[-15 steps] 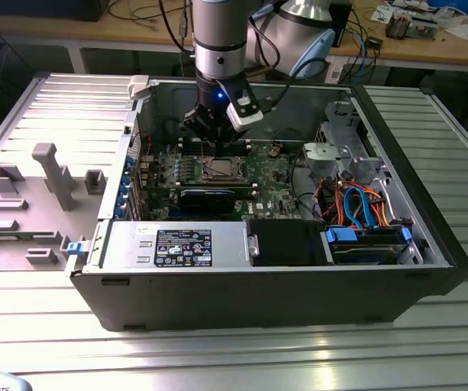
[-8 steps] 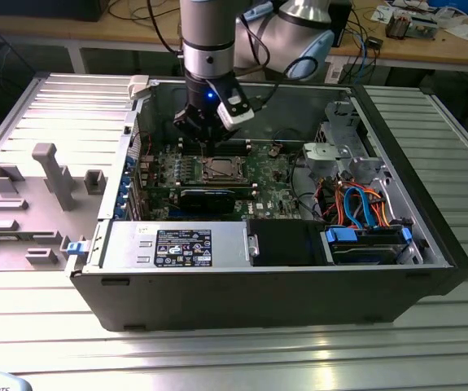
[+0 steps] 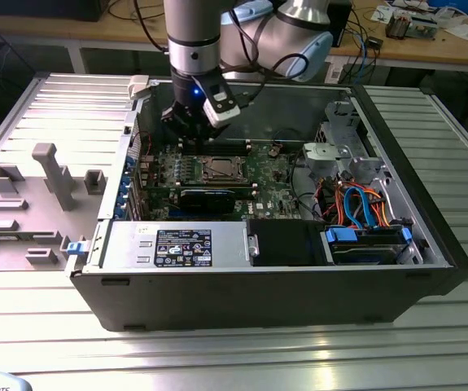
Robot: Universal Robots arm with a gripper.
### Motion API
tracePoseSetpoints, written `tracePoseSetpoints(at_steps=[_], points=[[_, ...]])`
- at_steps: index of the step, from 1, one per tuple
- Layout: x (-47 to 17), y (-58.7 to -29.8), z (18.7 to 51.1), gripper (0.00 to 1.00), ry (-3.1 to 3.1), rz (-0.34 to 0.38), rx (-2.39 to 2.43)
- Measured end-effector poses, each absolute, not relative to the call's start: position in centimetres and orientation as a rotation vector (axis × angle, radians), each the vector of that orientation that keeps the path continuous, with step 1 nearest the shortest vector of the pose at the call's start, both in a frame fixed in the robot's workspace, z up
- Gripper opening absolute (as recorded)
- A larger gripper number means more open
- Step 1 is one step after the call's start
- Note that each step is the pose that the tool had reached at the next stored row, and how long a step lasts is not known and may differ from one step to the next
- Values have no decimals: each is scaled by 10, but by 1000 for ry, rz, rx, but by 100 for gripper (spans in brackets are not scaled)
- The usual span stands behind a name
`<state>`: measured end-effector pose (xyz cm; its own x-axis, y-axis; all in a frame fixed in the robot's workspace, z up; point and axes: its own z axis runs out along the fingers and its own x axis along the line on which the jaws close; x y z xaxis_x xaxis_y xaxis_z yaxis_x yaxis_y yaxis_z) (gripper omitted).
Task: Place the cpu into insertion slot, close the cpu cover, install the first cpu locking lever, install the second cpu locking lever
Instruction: 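Install the first cpu locking lever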
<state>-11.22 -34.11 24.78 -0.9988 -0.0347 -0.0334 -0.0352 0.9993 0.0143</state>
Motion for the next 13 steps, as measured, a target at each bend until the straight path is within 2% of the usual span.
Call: tracePoseSetpoints(at_steps=[13], points=[[-120,-319,248,11,3108,23,-63]])
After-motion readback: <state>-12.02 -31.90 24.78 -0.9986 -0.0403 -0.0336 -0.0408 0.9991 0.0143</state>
